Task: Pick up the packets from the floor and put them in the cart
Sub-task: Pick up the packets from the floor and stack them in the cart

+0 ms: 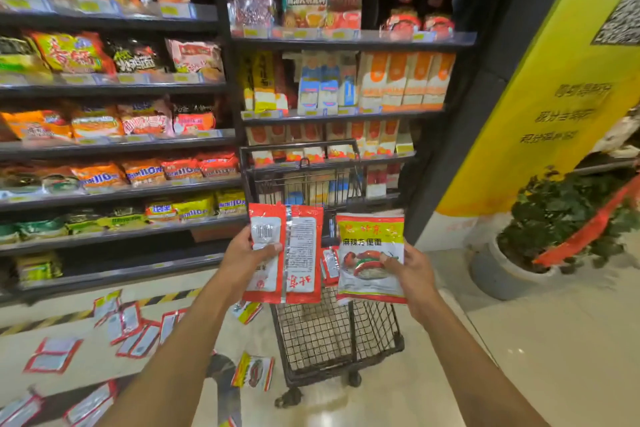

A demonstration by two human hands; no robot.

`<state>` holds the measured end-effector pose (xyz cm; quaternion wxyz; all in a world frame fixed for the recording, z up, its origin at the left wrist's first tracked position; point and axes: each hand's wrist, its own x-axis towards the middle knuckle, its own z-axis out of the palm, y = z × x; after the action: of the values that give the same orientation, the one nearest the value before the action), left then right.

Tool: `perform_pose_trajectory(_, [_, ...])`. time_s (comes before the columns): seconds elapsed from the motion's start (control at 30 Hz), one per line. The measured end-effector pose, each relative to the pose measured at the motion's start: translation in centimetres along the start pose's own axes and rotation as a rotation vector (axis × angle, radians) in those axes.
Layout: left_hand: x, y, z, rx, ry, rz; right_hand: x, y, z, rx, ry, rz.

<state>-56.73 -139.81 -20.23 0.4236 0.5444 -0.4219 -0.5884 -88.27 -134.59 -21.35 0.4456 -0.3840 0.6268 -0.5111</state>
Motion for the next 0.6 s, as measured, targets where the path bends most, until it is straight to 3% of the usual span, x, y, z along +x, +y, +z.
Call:
perform_pose_trajectory(0.37, [15.5, -5.2, 4.9, 0.03, 0.08, -0.193, 19.5, 7.0, -0.2, -0.04, -0.046, 0.24])
perform_pose_trajectory(0.6, [26.7, -13.3, 6.4, 0.039, 0.109, -0.379, 31.7, 14.7, 1.2, -0.178, -0.013, 0.341])
